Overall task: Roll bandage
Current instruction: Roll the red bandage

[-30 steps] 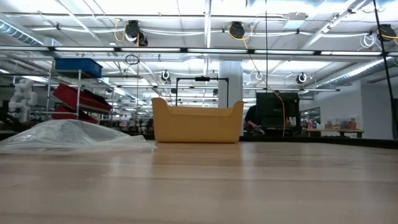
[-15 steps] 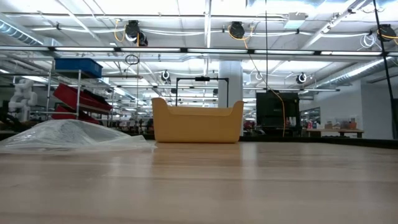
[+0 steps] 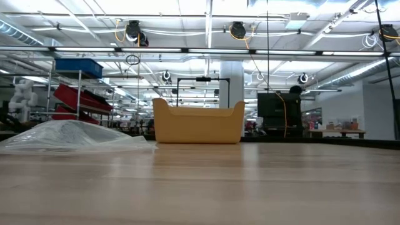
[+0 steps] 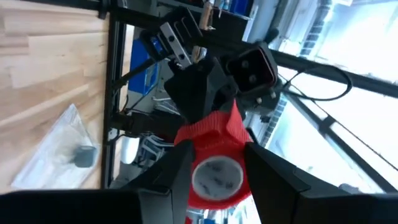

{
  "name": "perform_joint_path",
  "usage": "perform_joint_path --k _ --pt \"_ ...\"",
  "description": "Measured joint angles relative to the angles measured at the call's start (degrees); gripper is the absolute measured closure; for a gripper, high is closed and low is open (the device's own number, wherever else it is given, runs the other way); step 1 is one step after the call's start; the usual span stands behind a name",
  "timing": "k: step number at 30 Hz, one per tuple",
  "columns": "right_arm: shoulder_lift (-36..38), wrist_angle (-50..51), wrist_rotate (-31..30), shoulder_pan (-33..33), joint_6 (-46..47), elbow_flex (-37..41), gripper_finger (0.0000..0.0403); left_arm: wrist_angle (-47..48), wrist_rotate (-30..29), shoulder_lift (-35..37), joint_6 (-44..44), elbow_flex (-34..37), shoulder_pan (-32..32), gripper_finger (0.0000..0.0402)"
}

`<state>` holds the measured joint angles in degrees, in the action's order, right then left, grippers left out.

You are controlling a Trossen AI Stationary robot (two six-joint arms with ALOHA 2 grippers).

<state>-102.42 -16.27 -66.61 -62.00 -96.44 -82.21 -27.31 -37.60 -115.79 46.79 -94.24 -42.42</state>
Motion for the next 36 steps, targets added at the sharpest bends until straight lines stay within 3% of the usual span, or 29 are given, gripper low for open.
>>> perform_joint_path --k 5,11,19,28,36 --pt "-0.08 -0.24 0.44 -0.93 -1.17 0.0 0.0271 -0.41 -1.01 0.0 -0.44 0.0 0.07 0.0375" --pt "-0.08 -1.57 0.59 -2.39 -4.87 0.0 0.0271 -0.24 -3.37 -0.02 -12.14 0.0 -0.69 0.0375" --pt "-0.1 -1.12 0.67 -3.49 -7.76 -1.54 0.0271 0.63 -3.39 0.01 -16.98 0.0 -3.01 0.0375" --pt "-0.1 -0.12 0.93 -0.13 -10.93 -1.7 0.0271 0.97 -3.28 0.13 -27.49 0.0 -4.15 0.0375" --pt "-1.07 -0.93 4.65 1.0 -13.89 -1.73 0.0267 1.43 -3.08 0.17 -35.25 -0.02 -3.48 0.0375"
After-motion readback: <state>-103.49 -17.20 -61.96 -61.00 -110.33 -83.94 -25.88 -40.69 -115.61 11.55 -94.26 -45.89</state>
